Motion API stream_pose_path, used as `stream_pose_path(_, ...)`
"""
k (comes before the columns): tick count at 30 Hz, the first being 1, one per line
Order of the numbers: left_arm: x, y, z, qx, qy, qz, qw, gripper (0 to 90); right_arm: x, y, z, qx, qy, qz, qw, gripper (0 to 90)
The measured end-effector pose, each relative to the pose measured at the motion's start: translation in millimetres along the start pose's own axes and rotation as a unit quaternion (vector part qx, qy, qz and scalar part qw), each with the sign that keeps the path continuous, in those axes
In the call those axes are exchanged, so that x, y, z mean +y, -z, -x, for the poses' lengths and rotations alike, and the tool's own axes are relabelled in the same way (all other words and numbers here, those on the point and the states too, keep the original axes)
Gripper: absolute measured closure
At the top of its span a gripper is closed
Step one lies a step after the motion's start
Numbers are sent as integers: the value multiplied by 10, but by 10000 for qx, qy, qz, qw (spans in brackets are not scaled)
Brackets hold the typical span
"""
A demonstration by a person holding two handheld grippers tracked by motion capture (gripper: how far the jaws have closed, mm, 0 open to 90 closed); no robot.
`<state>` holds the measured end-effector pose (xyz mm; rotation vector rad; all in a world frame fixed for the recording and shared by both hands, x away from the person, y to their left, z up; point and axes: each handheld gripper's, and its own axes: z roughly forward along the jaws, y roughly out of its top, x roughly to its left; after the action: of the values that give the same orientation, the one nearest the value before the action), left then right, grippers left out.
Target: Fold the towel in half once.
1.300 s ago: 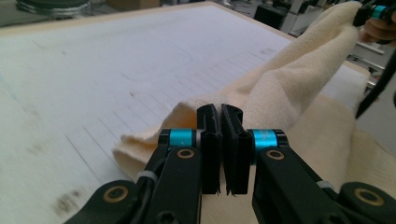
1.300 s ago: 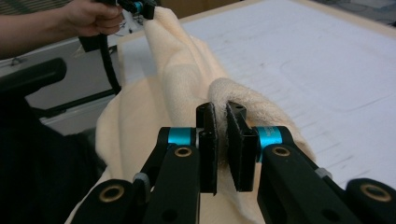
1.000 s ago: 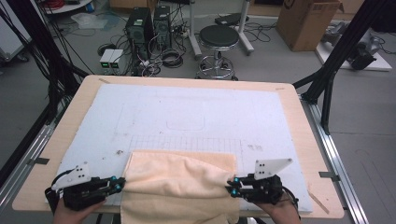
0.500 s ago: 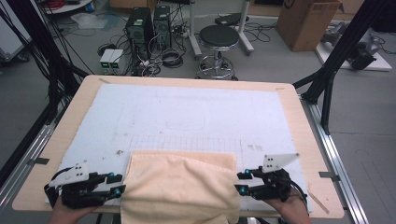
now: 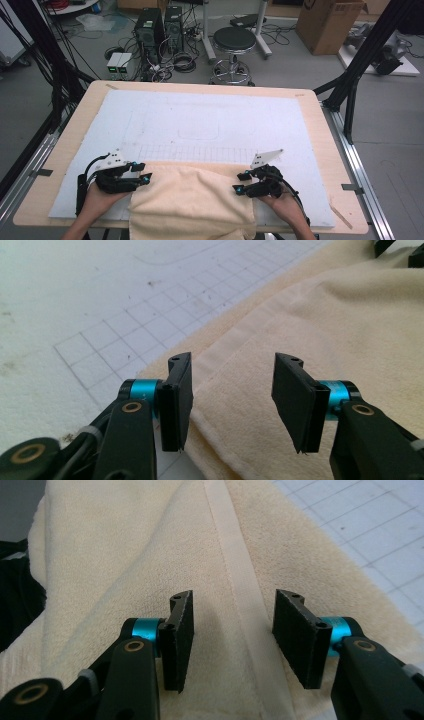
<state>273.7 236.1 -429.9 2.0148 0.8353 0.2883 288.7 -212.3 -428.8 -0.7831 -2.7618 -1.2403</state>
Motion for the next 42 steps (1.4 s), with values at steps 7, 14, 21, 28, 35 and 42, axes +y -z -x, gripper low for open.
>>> stream_pose_path(7, -26, -89, 37, -15, -198, -392, 9990, 619, -10, -61, -21, -70, 145, -128, 9998, 638)
stream_pose_path(14, -31, -87, 32, 78, -287, -338, 9990, 792, -6, -53, -31, 42, 209, -89, 9997, 816)
stream_pose_path(21, -36, -31, 69, 129, -277, -153, 9994, 850, 0, -2, -53, 101, 233, 70, 9997, 829)
stream_pose_path(28, -34, 173, 140, -70, -217, 252, 9994, 857, 36, 181, -169, 270, 329, 485, 9979, 829)
stream_pose_path(35, -157, 522, 401, -377, -350, 554, 9971, 857, 37, 425, -507, 609, 649, 822, 9926, 826)
stream_pose_path(42, -357, 961, 664, -1079, -466, 833, 9896, 772, -44, 590, -827, 1177, 934, 948, 9841, 655)
